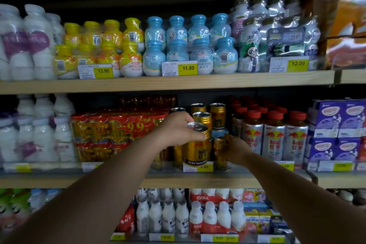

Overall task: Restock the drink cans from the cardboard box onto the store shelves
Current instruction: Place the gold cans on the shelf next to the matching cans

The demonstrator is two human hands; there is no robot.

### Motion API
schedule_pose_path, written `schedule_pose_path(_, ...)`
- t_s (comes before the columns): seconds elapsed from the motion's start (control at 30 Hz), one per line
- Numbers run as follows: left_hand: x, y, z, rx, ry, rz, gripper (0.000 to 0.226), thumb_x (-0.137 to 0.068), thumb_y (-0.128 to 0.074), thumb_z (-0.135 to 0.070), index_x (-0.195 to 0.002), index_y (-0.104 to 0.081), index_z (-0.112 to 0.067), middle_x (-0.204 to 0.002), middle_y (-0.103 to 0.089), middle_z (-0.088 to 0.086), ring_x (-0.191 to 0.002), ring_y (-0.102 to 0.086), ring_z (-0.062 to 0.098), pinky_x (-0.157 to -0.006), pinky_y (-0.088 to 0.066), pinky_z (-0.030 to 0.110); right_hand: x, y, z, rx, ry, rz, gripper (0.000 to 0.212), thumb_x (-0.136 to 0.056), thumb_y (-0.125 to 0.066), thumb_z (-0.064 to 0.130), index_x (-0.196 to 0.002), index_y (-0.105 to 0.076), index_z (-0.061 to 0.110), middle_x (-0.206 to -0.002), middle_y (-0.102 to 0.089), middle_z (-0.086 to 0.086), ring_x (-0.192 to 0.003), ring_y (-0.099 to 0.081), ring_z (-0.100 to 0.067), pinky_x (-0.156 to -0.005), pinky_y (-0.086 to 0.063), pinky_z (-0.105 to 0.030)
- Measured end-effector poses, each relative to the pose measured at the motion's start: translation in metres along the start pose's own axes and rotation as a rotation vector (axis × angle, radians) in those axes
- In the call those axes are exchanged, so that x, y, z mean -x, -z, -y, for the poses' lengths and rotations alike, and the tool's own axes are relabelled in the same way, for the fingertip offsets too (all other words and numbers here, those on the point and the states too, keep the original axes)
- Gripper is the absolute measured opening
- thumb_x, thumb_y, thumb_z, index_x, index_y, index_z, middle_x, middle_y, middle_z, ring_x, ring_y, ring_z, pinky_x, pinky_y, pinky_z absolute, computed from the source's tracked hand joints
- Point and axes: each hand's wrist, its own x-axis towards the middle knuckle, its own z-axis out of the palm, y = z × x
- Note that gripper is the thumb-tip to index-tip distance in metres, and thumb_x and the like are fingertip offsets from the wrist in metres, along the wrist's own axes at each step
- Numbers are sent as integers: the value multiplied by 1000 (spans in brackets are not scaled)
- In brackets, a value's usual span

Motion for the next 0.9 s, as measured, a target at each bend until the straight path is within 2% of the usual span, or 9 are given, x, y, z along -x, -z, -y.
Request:
schedule_pose_path(0.13,-8,-4,-15,-21,-4,-34,54,-66,-79,-40,-112,-61,-18,-110,-62,1,-99,-60,16,-82,-52,33,12,18,-13,-326,128,-25,92,-77,-71,18,-149,-15,23,-152,-17,-5,-141,-22,-29,-110,-35,-41)
schedule_pose_path(0.27,-11,-9,-35,-9,-19,-41,49,-68,-79,-38,-108,-64,-15,-107,-63,2,-99,-61,17,-87,-53,35,36,32,-8,-577,267,108,105,-55,-81,53,-143,-29,31,-142,-43,6,-131,-42,-16,-106,-43,-45)
schedule_pose_path(0.33,-14,-15,-46,-3,-36,-47,45,-68,-79,-37,-104,-65,-14,-104,-65,4,-97,-63,18,-83,-55,37,40,37,0,-600,258,74,94,-54,-79,57,-134,-40,28,-126,-57,6,-117,-55,-13,-99,-49,-42)
schedule_pose_path(0.4,-18,-21,-51,19,-44,-50,50,-66,-80,-39,-109,-63,-17,-109,-64,2,-97,-63,17,-69,-53,32,39,42,4,-606,235,-38,69,-64,-79,45,-123,-49,25,-115,-62,5,-108,-59,-13,-94,-52,-41)
schedule_pose_path(0.47,-22,-24,-52,25,-53,-46,63,-68,-78,-42,-121,-55,-18,-119,-59,0,-102,-59,14,-71,-48,28,37,45,2,-615,232,-129,57,-66,-79,39,-115,-53,25,-109,-65,5,-102,-62,-13,-90,-54,-40)
schedule_pose_path(0.63,-22,-17,-45,26,-38,-26,73,-81,-60,-54,-138,-29,-20,-139,-35,4,-123,-44,18,-93,-39,28,15,48,-7,-580,199,-287,54,-70,-78,36,-116,-57,18,-104,-67,3,-95,-63,-12,-76,-54,-29)
schedule_pose_path(0.7,-22,-12,-39,-10,-18,-6,69,-83,-59,-53,-136,-28,-22,-138,-33,5,-122,-43,18,-94,-40,29,1,44,-10,-548,151,-308,55,-71,-77,38,-118,-57,18,-106,-66,3,-95,-60,-11,-72,-47,-24)
schedule_pose_path(0.8,-20,-9,-26,-20,-1,-4,65,-83,-60,-51,-134,-31,-22,-137,-35,5,-116,-44,15,-91,-40,27,-14,34,-12,-507,81,-278,54,-72,-77,38,-118,-57,18,-110,-66,-1,-101,-59,-16,-77,-44,-28)
schedule_pose_path(0.9,-17,-12,-14,-16,22,21,66,-83,-60,-51,-135,-30,-24,-140,-34,5,-124,-43,18,-91,-39,27,-20,26,-12,-486,45,-254,51,-75,-75,37,-118,-57,17,-114,-66,-5,-109,-59,-22,-81,-45,-30)
